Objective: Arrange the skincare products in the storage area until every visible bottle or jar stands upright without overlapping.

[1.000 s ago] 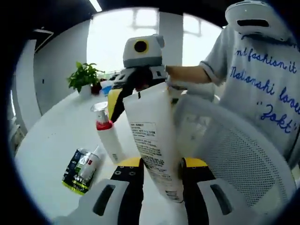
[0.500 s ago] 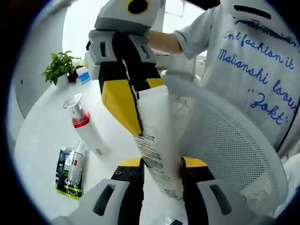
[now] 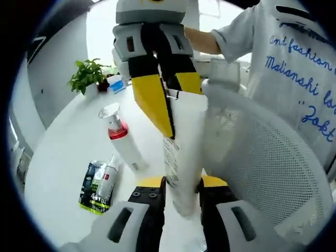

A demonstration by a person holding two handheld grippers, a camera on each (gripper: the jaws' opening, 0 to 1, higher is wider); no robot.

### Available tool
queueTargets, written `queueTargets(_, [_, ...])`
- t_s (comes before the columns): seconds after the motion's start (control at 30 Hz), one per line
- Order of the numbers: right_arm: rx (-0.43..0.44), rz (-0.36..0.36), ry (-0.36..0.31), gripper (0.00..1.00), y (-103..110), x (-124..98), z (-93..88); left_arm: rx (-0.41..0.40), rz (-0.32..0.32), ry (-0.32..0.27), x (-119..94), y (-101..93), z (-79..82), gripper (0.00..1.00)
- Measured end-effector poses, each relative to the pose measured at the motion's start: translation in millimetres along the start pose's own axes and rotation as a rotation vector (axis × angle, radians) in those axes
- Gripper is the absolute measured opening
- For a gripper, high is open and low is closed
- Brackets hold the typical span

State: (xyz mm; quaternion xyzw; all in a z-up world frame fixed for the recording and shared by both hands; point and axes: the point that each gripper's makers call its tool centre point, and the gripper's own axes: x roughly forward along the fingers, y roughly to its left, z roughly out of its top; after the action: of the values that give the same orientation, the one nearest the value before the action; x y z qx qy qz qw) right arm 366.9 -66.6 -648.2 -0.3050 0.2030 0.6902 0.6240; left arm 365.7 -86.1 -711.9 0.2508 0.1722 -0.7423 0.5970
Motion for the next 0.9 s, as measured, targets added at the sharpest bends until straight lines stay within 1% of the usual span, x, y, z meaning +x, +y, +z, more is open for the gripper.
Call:
queueTargets(0.03, [0.004,-0.008,0.011,0.05,-3,-1,-0.6,-0.014,0.032,-0.013,-2,5.2,0.7,0.2])
queueTargets(0.13, [0.021,-0.024,0.047,0.04,-9,-2,-1.9,-0.034,0.079,-0.043,-6,12.2,3.5,0.2])
queueTargets(0.17, [0.022,-0.026,0.059,0.04,-9,-2,-3.0,-0.059,0.106,-0.07,-9,16.6,6.4,0.2])
queueTargets(0.2, [0.041,-0.033,0.093,0.04,-12,-3,-7.6,-0.065,0.112,-0.079,-9,17.7,7.5,0.2])
queueTargets(0.23, [0.046,-0.036,0.109,0.04,-13,-2,-9.5,-0.089,0.128,-0.105,-12,20.5,10.2,0.21])
queueTargets(0.27, [0.057,-0.049,0.143,0.04,-17,-3,-14.3,-0.1,0.148,-0.122,-14,24.0,12.0,0.21])
queueTargets(0.3, [0.064,-0.052,0.164,0.04,-19,-3,-16.7,-0.101,0.176,-0.151,-16,28.3,15.6,0.21])
queueTargets(0.33, [0.073,-0.053,0.174,0.04,-21,-3,-17.9,-0.096,0.182,-0.157,-18,29.0,16.4,0.2])
queueTargets(0.47, [0.078,-0.057,0.193,0.04,-28,-5,-17.8,-0.122,0.2,-0.169,-19,31.3,16.2,0.2])
queueTargets(0.5, [0.067,-0.055,0.191,0.04,-29,-6,-16.4,-0.127,0.208,-0.177,-19,32.2,16.8,0.2])
queueTargets(0.63, [0.083,-0.05,0.174,0.05,-34,-6,-11.8,-0.165,0.254,-0.226,-18,39.3,19.6,0.19])
queueTargets(0.67, [0.081,-0.052,0.182,0.05,-35,-6,-12.8,-0.169,0.27,-0.229,-17,41.5,19.4,0.18])
queueTargets(0.7, [0.079,-0.058,0.195,0.05,-37,-6,-15.0,-0.198,0.277,-0.25,-17,42.7,20.9,0.17])
queueTargets(0.8, [0.089,-0.07,0.22,0.05,-41,-6,-21.6,-0.204,0.304,-0.263,-17,46.3,20.1,0.14])
queueTargets(0.9, [0.103,-0.064,0.213,0.05,-43,-5,-23.3,-0.216,0.309,-0.262,-11,47.1,17.7,0.14])
